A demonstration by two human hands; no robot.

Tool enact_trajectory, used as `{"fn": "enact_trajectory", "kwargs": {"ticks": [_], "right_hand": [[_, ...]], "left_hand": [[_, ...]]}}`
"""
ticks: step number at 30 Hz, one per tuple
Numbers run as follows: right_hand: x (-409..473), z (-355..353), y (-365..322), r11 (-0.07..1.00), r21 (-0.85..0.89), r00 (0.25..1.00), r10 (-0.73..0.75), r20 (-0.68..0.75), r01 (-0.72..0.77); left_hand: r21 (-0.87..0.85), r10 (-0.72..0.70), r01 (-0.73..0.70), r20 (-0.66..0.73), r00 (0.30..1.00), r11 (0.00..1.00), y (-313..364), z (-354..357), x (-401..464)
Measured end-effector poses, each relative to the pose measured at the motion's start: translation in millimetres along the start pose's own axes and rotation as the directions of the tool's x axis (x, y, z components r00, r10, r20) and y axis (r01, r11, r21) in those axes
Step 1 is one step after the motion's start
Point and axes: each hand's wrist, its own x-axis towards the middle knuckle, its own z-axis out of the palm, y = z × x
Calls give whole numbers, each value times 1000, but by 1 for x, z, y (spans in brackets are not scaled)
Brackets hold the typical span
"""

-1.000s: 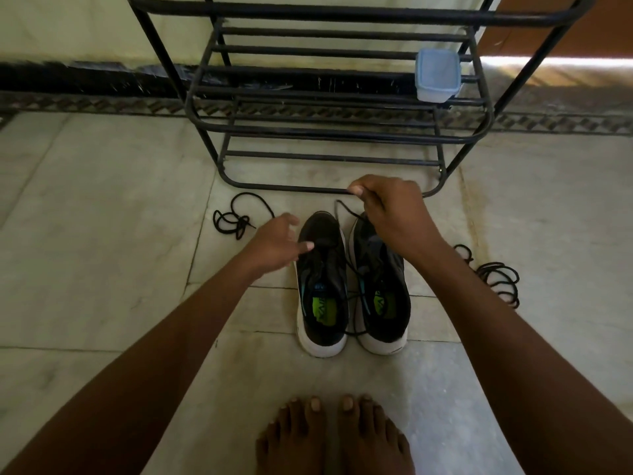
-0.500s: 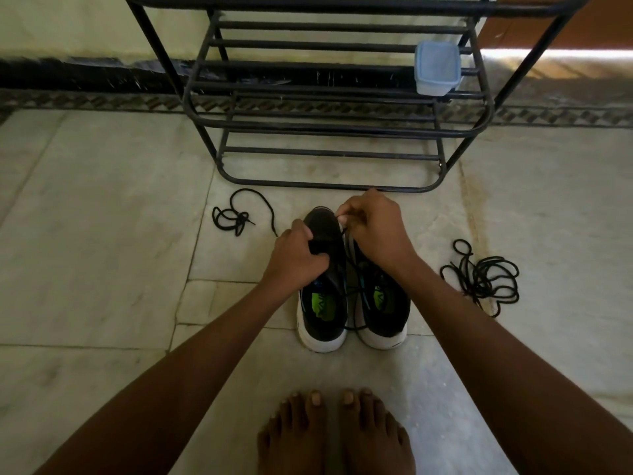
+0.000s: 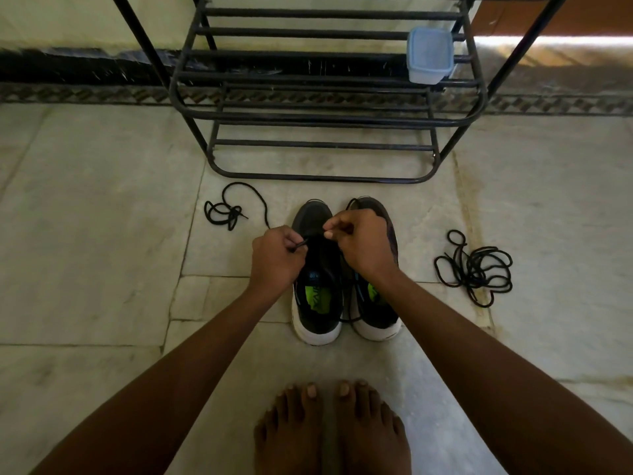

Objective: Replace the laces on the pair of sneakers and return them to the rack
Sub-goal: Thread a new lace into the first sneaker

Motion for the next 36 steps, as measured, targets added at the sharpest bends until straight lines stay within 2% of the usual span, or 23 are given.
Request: {"fn": "enact_trajectory", "kwargs": {"ticks": [8, 13, 20, 25, 30, 34, 36], "right_hand": [[0, 21, 0, 995, -92, 995, -21, 94, 30], [15, 49, 22, 976, -205, 993, 89, 77, -72], [12, 51, 0, 962, -194, 979, 201, 32, -192], [1, 49, -8, 952, -264, 985, 168, 36, -152], [-11, 57, -8, 901, -431, 993, 96, 75, -55], [-10, 54, -10, 895, -447, 995, 44, 85, -2], [-8, 52, -11, 894, -449, 993, 33, 111, 21]], "left_hand": [[-128, -111, 121, 83, 990, 984, -3, -6, 5], [-305, -214, 265, 191, 958, 915, -8, -9, 9], [-381, -235, 315, 242, 941, 869, -12, -10, 10], [-370, -233, 303, 222, 947, 878, -13, -9, 10], [-386, -250, 311, 202, 947, 868, -14, -8, 8], [-466, -293, 362, 217, 931, 807, -14, -5, 8], [-486, -257, 337, 225, 940, 807, -16, -6, 7]]}}
